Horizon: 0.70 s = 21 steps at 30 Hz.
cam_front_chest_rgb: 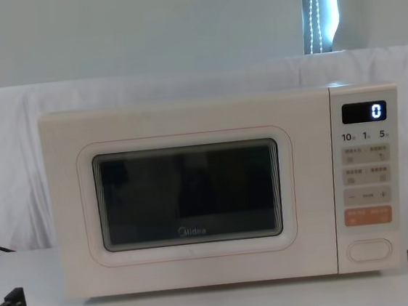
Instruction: Press the button to open the microwave door with one hand; close the microwave door with the other hand.
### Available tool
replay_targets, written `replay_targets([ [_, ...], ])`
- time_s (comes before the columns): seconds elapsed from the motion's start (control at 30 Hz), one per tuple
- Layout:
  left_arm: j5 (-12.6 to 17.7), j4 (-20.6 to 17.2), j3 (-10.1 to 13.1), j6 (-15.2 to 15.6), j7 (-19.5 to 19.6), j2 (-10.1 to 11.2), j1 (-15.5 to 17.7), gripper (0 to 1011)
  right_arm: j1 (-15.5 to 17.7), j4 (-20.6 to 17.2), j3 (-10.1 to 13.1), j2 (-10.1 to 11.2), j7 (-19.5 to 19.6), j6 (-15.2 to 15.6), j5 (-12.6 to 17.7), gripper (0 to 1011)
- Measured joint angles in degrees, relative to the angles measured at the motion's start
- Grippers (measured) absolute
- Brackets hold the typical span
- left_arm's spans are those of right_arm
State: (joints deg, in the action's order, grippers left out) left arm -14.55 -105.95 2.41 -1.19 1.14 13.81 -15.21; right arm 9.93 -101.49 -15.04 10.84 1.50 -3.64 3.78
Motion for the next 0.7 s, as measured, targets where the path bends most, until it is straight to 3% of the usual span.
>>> replay_targets([
  [0.17,0.0,0.0,0.0,0.0,0.0,0.0,0.0,1001,0.0,0.0,0.0,0.0,0.0,0.0,0.0,0],
  [0.47,0.0,0.0,0.0,0.0,0.0,0.0,0.0,1001,-1.7,1.4,1.0,-1.3,-1.9,1.4,-0.3,0],
  [0.7,0.0,0.0,0.0,0.0,0.0,0.0,0.0,1001,-4.4,5.0,2.7,-3.5,-3.4,2.1,0.7,0],
])
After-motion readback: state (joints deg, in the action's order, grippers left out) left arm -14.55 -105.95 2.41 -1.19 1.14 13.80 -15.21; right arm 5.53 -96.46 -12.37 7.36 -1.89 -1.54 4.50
